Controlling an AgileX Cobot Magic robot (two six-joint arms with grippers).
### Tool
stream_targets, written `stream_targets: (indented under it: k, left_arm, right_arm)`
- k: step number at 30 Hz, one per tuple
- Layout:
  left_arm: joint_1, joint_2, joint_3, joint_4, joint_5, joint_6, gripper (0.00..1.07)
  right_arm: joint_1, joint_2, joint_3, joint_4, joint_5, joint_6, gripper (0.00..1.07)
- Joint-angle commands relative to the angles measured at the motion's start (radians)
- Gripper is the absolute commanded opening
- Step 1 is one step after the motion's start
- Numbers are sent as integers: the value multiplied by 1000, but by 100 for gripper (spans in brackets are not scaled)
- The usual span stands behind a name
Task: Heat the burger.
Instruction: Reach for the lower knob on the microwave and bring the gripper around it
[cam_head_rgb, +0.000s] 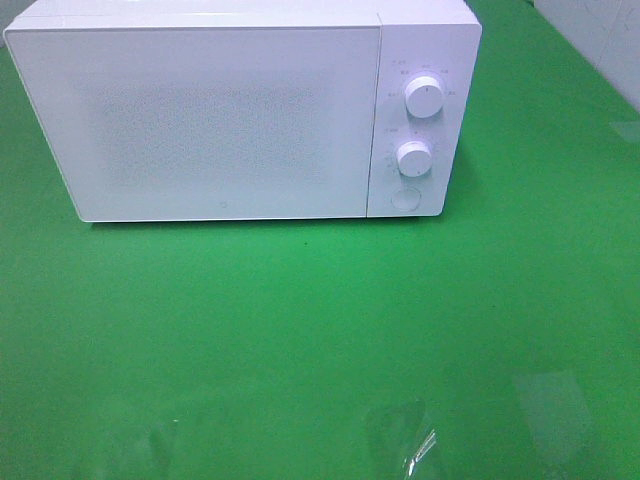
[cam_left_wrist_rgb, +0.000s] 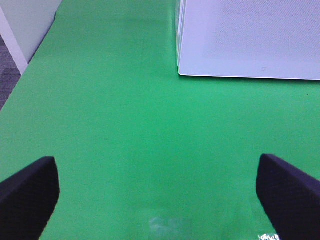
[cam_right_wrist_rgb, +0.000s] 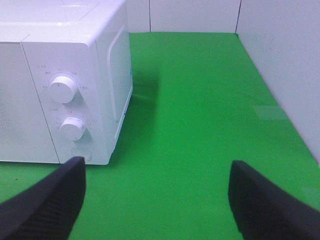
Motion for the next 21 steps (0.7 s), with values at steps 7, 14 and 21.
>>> stream_targets:
  k: [7,14,21]
  left_arm:
    - [3,-19,3,0,-14,0,101]
    - [3,-17,3,0,-14,0,101]
    - [3,-17,3,0,-14,0,101]
  right_arm:
    - [-1,226,32,0,-293,6,76]
    - [-1,430,32,2,-510,1,76]
    - [-1,604,44,33,-776,-91,76]
